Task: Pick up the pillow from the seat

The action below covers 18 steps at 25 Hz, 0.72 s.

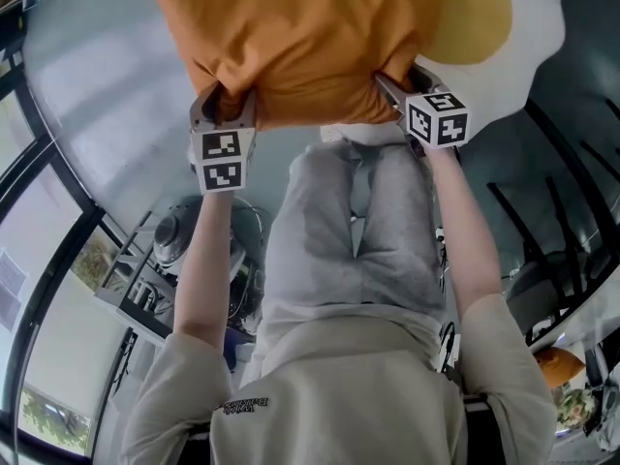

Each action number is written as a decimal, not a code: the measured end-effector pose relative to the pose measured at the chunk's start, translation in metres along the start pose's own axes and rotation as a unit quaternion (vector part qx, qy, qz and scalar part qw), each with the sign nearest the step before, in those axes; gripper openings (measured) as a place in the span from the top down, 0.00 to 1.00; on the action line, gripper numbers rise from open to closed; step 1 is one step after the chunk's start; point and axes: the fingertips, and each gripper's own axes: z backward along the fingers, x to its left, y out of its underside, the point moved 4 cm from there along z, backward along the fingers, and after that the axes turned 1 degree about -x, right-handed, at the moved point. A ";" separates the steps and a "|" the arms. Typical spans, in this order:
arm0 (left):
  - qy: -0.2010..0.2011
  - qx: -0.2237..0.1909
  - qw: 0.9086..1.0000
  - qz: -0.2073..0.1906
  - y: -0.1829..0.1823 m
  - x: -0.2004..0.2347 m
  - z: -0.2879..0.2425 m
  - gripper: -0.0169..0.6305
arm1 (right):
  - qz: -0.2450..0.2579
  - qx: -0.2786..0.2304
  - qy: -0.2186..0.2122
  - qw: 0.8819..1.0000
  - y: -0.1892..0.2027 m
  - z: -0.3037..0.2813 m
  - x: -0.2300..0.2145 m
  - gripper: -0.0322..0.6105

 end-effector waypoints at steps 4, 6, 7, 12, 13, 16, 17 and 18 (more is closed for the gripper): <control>0.003 -0.026 1.000 -0.003 -0.026 -0.002 0.025 0.77 | 0.029 -0.049 -0.037 0.998 -0.025 0.030 0.022 0.81; 0.004 -0.055 0.999 -0.001 -0.042 -0.006 0.033 0.86 | 0.043 -0.067 -0.027 0.996 -0.036 0.043 0.023 0.85; 0.003 -0.075 0.997 0.007 -0.047 -0.008 0.038 0.89 | 0.050 -0.079 -0.018 0.995 -0.042 0.050 0.024 0.87; 0.021 -0.140 0.987 0.071 -0.062 -0.015 0.069 0.94 | 0.123 -0.127 0.027 0.984 -0.084 0.106 0.043 0.88; 0.027 -0.150 0.985 0.077 -0.069 -0.017 0.079 0.94 | 0.143 -0.132 0.036 0.980 -0.096 0.122 0.048 0.87; 0.040 -0.188 0.978 0.083 -0.104 -0.021 0.125 0.94 | 0.186 -0.146 0.063 0.970 -0.138 0.179 0.070 0.87; 0.042 -0.202 0.975 0.082 -0.118 -0.021 0.144 0.95 | 0.197 -0.154 0.071 0.966 -0.154 0.199 0.080 0.87; 0.043 -0.218 0.972 0.080 -0.132 -0.019 0.163 0.95 | 0.207 -0.165 0.079 0.961 -0.170 0.220 0.091 0.87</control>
